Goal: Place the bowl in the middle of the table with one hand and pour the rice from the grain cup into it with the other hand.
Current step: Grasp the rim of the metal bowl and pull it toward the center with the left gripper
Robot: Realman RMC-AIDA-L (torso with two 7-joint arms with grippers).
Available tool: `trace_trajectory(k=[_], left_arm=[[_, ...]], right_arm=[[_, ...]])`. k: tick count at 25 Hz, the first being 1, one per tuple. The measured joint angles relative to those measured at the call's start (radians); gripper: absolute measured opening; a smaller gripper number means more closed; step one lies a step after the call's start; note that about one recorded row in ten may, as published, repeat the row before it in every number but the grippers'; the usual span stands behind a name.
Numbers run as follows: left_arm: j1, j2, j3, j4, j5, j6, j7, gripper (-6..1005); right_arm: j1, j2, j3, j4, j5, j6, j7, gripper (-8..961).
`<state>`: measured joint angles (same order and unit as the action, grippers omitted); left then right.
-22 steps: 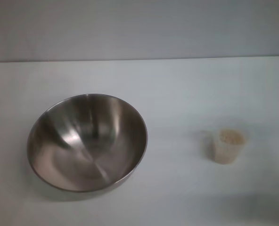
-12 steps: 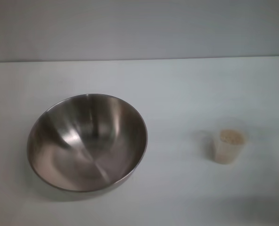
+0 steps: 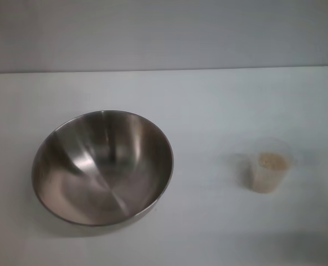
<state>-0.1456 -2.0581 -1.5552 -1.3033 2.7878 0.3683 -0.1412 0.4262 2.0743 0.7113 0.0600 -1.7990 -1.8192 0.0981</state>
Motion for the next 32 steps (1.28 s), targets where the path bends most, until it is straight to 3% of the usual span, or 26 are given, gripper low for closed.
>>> trace_trajectory(k=[1,2,3,5,7,8,11,12,13,16,17,23,32], left_arm=[[0.008,0.001,-0.008,-0.070,0.000,-0.087,0.000,685],[0.025,0.001,-0.028,-0.201,0.000,-0.275,0.000,685],[0.025,0.001,-0.028,-0.201,0.000,-0.275,0.000,685],[0.040,0.001,-0.047,-0.330,-0.002,-0.472,0.000,685],[0.048,0.002,-0.073,-0.496,-0.003,-0.770,0.008,684],[0.048,0.002,-0.073,-0.496,-0.003,-0.770,0.008,684],[0.043,0.001,-0.108,-0.609,-0.015,-1.028,0.054,684],[0.032,-0.001,-0.130,-0.675,-0.025,-1.197,0.086,684],[0.032,-0.001,-0.130,-0.675,-0.025,-1.197,0.086,684],[0.012,0.000,-0.162,-0.700,-0.064,-1.364,0.127,683],[-0.015,-0.001,-0.213,-0.698,-0.122,-1.484,0.186,683],[-0.061,-0.001,-0.256,-0.688,-0.153,-1.658,0.243,683],[-0.094,0.000,-0.301,-0.622,-0.149,-1.819,0.270,681]], right_arm=[[-0.001,0.000,0.000,-0.001,0.000,0.001,-0.002,528],[-0.003,0.001,0.001,-0.004,0.002,0.002,-0.005,528],[-0.003,0.001,0.001,-0.004,0.002,0.002,-0.005,528],[-0.005,0.001,0.001,-0.005,0.002,0.003,-0.005,528],[-0.007,0.001,0.004,-0.005,0.003,0.003,-0.001,528],[-0.007,0.001,0.004,-0.005,0.003,0.003,-0.001,529],[-0.007,0.000,0.003,-0.003,0.003,0.003,0.000,529],[-0.004,0.001,0.004,-0.003,0.003,0.004,0.000,529],[-0.004,0.001,0.004,-0.003,0.003,0.004,0.000,529],[0.003,0.001,0.010,-0.003,0.005,0.011,-0.001,530],[0.008,0.000,0.011,-0.003,0.006,0.016,-0.002,530],[0.021,-0.002,0.011,-0.003,0.006,0.034,-0.002,529],[0.033,-0.004,0.012,-0.018,0.006,0.046,-0.008,528]])
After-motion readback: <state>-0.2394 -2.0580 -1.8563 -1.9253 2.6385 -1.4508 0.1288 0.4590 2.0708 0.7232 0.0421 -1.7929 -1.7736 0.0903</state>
